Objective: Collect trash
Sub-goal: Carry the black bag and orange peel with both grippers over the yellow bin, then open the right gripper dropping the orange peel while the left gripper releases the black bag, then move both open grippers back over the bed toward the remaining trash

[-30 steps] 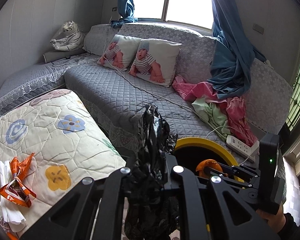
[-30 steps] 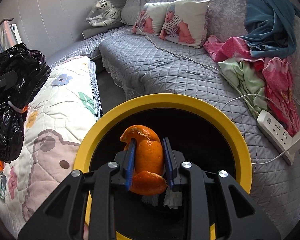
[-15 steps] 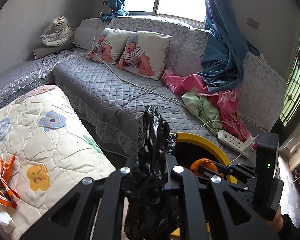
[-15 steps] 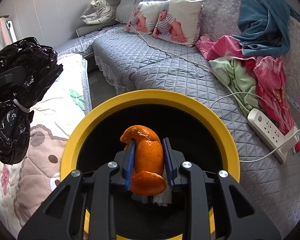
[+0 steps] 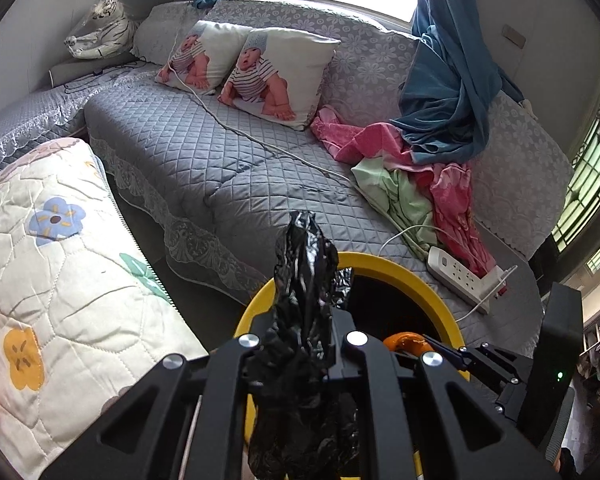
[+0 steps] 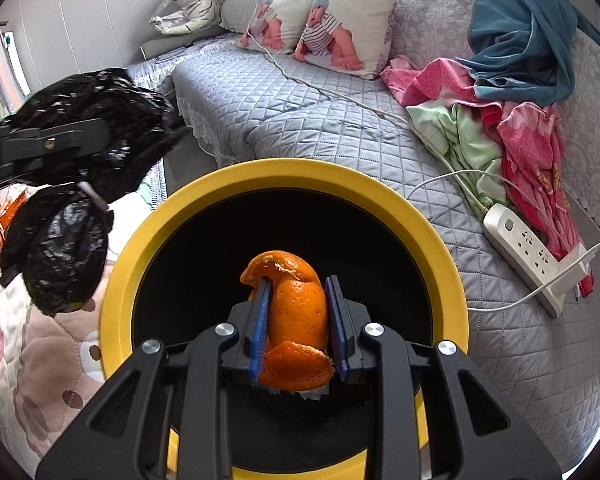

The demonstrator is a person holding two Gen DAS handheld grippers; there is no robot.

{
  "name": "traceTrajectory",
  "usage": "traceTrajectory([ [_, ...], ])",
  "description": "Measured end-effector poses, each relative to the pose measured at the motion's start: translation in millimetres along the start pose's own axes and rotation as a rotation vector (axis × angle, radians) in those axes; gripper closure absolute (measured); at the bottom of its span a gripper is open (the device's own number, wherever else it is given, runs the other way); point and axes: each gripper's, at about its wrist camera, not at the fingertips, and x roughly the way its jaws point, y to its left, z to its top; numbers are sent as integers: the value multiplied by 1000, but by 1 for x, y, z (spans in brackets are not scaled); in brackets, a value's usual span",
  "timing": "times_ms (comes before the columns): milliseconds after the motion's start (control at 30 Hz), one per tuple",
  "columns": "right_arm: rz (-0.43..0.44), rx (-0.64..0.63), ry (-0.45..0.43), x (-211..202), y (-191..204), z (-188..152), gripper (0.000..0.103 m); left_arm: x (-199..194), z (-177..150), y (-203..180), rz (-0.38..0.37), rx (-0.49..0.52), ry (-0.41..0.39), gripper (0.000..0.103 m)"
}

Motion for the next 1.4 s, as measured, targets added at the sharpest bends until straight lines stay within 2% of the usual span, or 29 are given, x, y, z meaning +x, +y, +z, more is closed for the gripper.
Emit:
traceTrajectory([
  [167,-6,-7,10,1,0,-3,77,12,3,0,-14,-12,9,93],
  [300,-11,-4,25,3,-2,-3,77,16,4,1,-33,-42,20,87],
  [400,-15,-9,26,3,-3,-3,75,16,4,3,-28,-58,15,74],
  [500,-25,-8,13,-1,-5,-2,72,13,5,6,-19,-71,4,66],
  [733,-43,15,6,-8,-11,-2,71,0,8,17,-7,-104,-22,66],
  [933,-36,4,-15,-18,-6,0,71,-20,7,34,3,-136,-56,66],
  [1167,6,-39,-47,-29,20,6,70,-57,-3,70,56,-164,-90,66],
  [1267,38,-63,-62,-33,38,8,65,-78,-12,93,98,-182,-110,58],
  [1400,93,-103,-66,-33,71,10,63,-113,-24,124,142,-191,-143,51],
])
